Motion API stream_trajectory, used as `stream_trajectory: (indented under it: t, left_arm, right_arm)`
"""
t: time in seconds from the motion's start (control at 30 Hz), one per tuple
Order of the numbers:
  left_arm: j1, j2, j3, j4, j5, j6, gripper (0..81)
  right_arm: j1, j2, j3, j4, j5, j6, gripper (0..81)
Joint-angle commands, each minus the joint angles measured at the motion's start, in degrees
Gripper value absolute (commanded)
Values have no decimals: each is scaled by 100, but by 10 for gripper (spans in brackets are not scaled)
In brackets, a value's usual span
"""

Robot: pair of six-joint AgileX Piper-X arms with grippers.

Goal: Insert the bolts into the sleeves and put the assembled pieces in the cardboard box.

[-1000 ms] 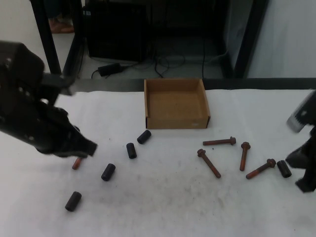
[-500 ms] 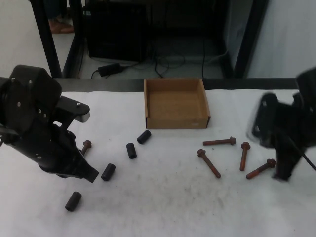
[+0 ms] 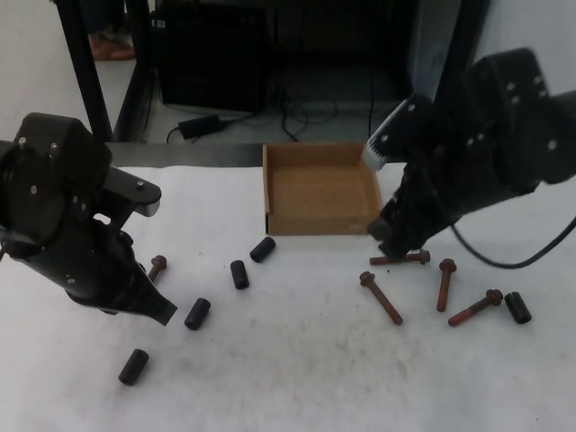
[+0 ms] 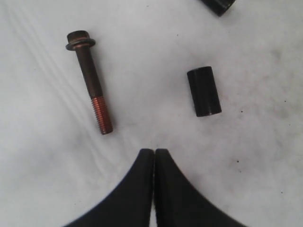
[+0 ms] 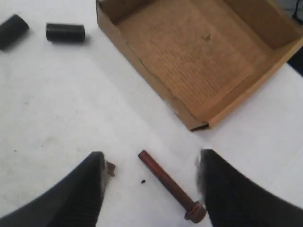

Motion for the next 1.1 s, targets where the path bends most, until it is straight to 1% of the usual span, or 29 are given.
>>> stream_trajectory:
  t: [0.0,0.03,0.07,0.17,0.37,0.7,0.87,0.97,1.07]
  left_arm:
    - [0,-14,-7,74,-31,44,8]
    - [0,-14,-7,74,-31,44,8]
    - [0,-14,-7,74,-31,44,8]
    - [0,-14,-7,74,-31,44,8]
    - [0,-14,-7,74,-31,44,8]
    - [0,-14,-7,74,-31,44,8]
    - [0,-14,-7,74,-31,44,8]
    - [0,-14,-7,-25,-31,44,8]
    - [0,-14,-7,-111,-31,44,8]
  right_arm:
    - [142,276,-43,65,314,154,461]
    - [186,335,-43,73,394,274,438]
    - [210,378,-43,71,430,353,433]
    - [276,401,-58,125,429,586,449]
    - [381,453,-91,234,202,837,450]
    - [456,871,-91,405,204,849,450]
    - [456,895,-91,405,218,861,447]
    - [456,895,-80,405,218,862,421]
    - [456,895,-79,405,218,862,365]
